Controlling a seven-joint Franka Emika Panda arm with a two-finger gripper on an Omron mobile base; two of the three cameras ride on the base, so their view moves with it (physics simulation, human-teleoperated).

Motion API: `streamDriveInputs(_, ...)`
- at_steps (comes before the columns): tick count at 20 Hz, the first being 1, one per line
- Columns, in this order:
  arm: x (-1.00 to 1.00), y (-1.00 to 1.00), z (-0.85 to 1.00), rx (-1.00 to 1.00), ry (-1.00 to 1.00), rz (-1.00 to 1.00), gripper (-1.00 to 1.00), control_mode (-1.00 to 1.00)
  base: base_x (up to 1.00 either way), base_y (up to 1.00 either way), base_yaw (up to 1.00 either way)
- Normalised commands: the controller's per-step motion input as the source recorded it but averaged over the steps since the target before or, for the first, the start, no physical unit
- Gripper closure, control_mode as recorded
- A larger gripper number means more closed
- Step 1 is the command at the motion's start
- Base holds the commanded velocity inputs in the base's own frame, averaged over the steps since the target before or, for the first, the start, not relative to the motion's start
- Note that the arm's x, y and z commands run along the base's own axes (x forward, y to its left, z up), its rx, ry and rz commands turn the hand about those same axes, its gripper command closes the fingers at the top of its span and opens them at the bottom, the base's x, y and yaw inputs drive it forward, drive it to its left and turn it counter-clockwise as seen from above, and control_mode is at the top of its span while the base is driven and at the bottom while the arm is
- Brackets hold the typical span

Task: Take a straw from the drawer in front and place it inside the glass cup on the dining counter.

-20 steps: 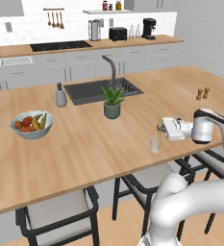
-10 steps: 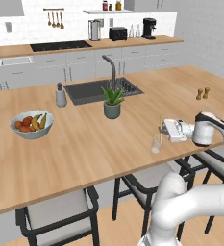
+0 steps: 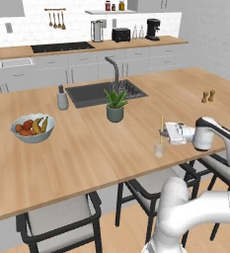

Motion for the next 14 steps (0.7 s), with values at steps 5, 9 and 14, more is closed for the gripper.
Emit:
streamDriveInputs(5,0.33,0.04,-0.19,0.00,-0.04,0.00,1.00,-1.00,0.00,0.00,0.00)
streamDriveInputs(9,0.01,0.00,-0.08,0.00,-0.07,0.00,-1.00,-1.00,0.00,0.00,0.00)
streamDriveInputs(14,0.00,-0.02,-0.02,0.00,-0.10,0.02,-1.00,-1.00,0.00,0.00,0.00)
